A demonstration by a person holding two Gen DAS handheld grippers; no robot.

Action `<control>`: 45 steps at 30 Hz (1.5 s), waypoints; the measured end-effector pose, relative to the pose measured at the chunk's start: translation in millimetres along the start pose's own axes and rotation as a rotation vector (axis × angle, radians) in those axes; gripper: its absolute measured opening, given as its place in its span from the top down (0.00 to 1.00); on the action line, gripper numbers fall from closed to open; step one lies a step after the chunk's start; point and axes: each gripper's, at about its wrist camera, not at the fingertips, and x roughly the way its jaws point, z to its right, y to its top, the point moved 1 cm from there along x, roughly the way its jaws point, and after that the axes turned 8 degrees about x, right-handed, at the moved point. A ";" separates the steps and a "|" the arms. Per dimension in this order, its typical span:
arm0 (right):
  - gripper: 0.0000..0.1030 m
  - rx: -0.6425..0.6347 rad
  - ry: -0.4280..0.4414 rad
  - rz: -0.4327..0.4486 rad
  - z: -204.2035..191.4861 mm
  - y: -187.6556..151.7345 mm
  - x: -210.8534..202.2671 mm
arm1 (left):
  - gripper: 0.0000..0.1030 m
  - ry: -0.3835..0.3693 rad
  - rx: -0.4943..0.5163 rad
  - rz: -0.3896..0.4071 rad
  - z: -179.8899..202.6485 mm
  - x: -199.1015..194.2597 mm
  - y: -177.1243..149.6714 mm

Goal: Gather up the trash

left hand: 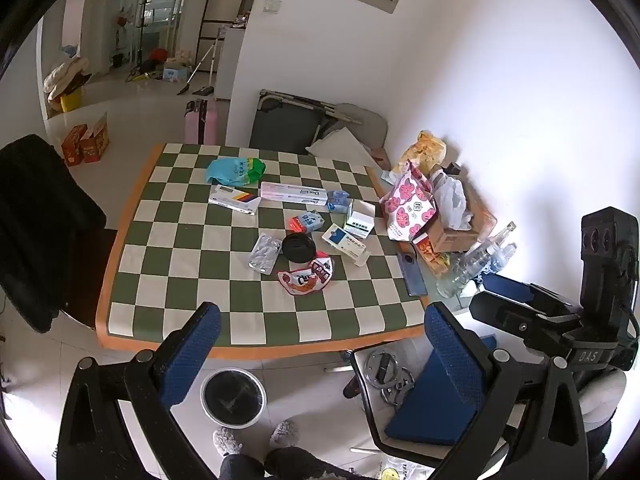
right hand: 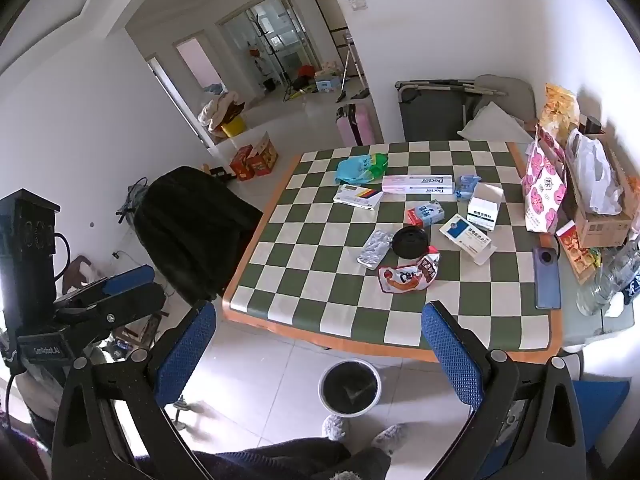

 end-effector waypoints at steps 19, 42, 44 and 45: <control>0.00 0.003 -0.002 -0.006 1.6 5.8 5.5 | 0.00 0.006 0.007 0.002 5.5 -0.9 2.6; 0.00 0.003 0.009 -0.010 1.6 9.4 9.3 | 0.00 0.010 0.012 -0.001 7.9 0.4 3.5; 0.00 0.003 0.010 -0.011 1.5 9.6 9.8 | 0.00 0.008 0.012 0.000 9.0 0.5 4.3; 0.00 0.003 0.009 -0.011 1.4 9.6 10.0 | 0.00 0.009 0.011 0.000 9.5 0.6 4.7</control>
